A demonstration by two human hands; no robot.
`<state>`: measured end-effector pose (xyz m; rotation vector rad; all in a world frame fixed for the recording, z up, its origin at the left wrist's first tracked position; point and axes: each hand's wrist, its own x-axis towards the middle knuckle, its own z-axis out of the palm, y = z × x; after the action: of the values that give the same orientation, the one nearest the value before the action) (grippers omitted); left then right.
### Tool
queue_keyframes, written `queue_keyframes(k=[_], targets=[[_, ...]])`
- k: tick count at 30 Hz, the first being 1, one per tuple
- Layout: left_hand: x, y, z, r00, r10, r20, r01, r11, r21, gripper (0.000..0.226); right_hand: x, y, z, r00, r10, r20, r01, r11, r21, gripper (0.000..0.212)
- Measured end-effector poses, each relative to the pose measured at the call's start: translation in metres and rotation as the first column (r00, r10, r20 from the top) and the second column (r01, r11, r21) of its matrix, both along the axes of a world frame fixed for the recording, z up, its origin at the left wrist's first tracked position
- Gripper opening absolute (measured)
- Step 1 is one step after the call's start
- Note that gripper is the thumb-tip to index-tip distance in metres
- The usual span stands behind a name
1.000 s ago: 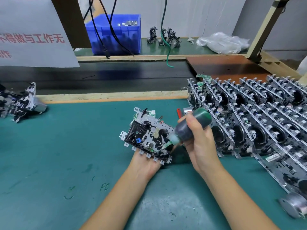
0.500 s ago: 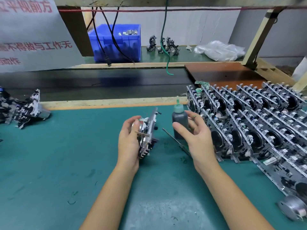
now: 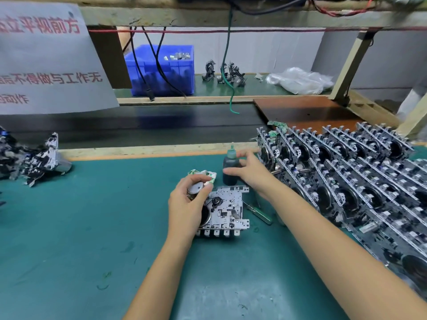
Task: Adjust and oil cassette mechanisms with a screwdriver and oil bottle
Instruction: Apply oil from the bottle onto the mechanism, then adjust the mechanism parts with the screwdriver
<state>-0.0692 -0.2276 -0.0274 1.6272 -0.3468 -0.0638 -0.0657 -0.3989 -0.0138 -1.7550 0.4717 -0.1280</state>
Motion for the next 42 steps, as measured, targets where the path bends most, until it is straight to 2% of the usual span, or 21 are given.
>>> queue_keyframes(k=[2, 5, 7, 9, 11, 13, 15, 17, 19, 23, 25, 27, 28, 30, 32, 34, 35, 38, 40, 41, 42], targets=[[0.001, 0.002, -0.002, 1.000, -0.002, 0.001, 0.002, 0.997, 0.080, 0.016, -0.001, 0.000, 0.001, 1.000, -0.022, -0.014, 0.022, 1.000, -0.009, 0.043], [0.004, 0.008, -0.001, 0.998, -0.045, -0.040, 0.051, 0.985, 0.163, 0.023, -0.011, 0.005, 0.004, 0.996, -0.081, 0.029, 0.085, 0.977, -0.194, 0.048], [0.008, 0.012, 0.001, 0.986, -0.101, -0.131, 0.120, 0.982, 0.149, 0.031, -0.029, 0.014, 0.006, 0.961, -0.170, 0.219, 0.241, 0.901, -0.361, 0.046], [0.011, 0.014, 0.001, 0.968, -0.158, -0.197, 0.194, 0.965, 0.179, 0.039, -0.050, 0.021, 0.011, 0.921, -0.068, 0.383, 0.262, 0.837, -0.480, 0.041], [0.013, 0.015, 0.001, 0.953, -0.205, -0.224, 0.250, 0.948, 0.198, 0.037, -0.068, 0.026, 0.015, 0.952, 0.233, 0.198, -0.051, 0.759, -0.649, 0.056], [0.014, 0.016, -0.001, 0.959, -0.212, -0.188, 0.250, 0.945, 0.210, 0.028, -0.077, 0.027, 0.010, 0.882, 0.429, -0.193, -0.409, 0.497, -0.765, 0.106], [0.015, 0.017, -0.002, 0.966, -0.236, -0.104, 0.256, 0.931, 0.261, 0.024, -0.077, 0.026, 0.007, 0.810, 0.412, -0.418, -0.543, 0.256, -0.800, 0.131], [0.014, 0.018, -0.001, 0.961, -0.274, -0.037, 0.273, 0.917, 0.290, 0.024, -0.073, 0.027, 0.007, 0.809, 0.371, -0.456, -0.542, 0.172, -0.822, 0.125], [0.013, 0.018, 0.001, 0.953, -0.302, -0.004, 0.291, 0.915, 0.278, 0.025, -0.070, 0.029, 0.010, 0.841, 0.360, -0.404, -0.479, 0.146, -0.866, 0.101], [0.016, 0.026, 0.005, 0.933, -0.340, -0.119, 0.358, 0.913, 0.196, 0.030, -0.077, 0.028, 0.014, 0.840, 0.409, -0.356, -0.484, 0.267, -0.833, 0.091], [0.024, 0.033, 0.008, 0.885, -0.353, -0.303, 0.402, 0.908, 0.116, 0.051, -0.084, 0.024, 0.016, 0.827, 0.472, -0.307, -0.526, 0.455, -0.718, 0.092], [0.029, 0.039, 0.005, 0.763, -0.463, -0.450, 0.490, 0.869, -0.064, 0.083, -0.091, 0.024, 0.018, 0.791, 0.587, -0.175, -0.608, 0.718, -0.338, 0.083], [0.029, 0.039, 0.002, 0.679, -0.546, -0.491, 0.517, 0.830, -0.208, 0.099, -0.092, 0.025, 0.018, 0.761, 0.645, -0.078, -0.649, 0.756, -0.087, 0.076], [0.021, 0.034, -0.007, 0.509, -0.675, -0.535, 0.448, 0.738, -0.505, 0.123, -0.094, 0.032, 0.014, 0.701, 0.701, 0.127, -0.704, 0.653, 0.279, 0.073], [0.008, 0.025, -0.015, 0.314, -0.790, -0.527, 0.292, 0.608, -0.738, 0.116, -0.096, 0.044, 0.005, 0.645, 0.728, 0.234, -0.741, 0.519, 0.427, 0.054], [0.001, 0.018, -0.017, 0.209, -0.903, -0.374, 0.235, 0.418, -0.877, 0.101, -0.095, 0.052, -0.005, 0.717, 0.676, 0.170, -0.679, 0.621, 0.392, 0.028], [0.002, 0.018, -0.015, 0.223, -0.920, -0.323, 0.274, 0.377, -0.885, 0.101, -0.093, 0.054, -0.008, 0.770, 0.624, 0.130, -0.626, 0.701, 0.342, 0.021], [0.012, 0.019, -0.011, 0.405, -0.866, -0.293, 0.314, 0.433, -0.845, 0.096, -0.085, 0.051, -0.014, 0.903, 0.398, 0.163, -0.427, 0.878, 0.216, 0.015], [0.022, 0.019, -0.013, 0.436, -0.832, -0.342, 0.207, 0.463, -0.862, 0.090, -0.083, 0.047, -0.017, 0.959, 0.161, 0.233, -0.149, 0.986, -0.069, 0.012], [0.025, 0.020, -0.016, 0.469, -0.791, -0.393, 0.156, 0.511, -0.845, 0.087, -0.082, 0.043, -0.020, 0.957, 0.066, 0.281, 0.026, 0.950, -0.310, 0.010], [0.027, 0.020, -0.019, 0.505, -0.747, -0.433, 0.109, 0.553, -0.826, 0.083, -0.082, 0.040, -0.022, 0.947, 0.019, 0.320, 0.161, 0.837, -0.523, 0.010]])
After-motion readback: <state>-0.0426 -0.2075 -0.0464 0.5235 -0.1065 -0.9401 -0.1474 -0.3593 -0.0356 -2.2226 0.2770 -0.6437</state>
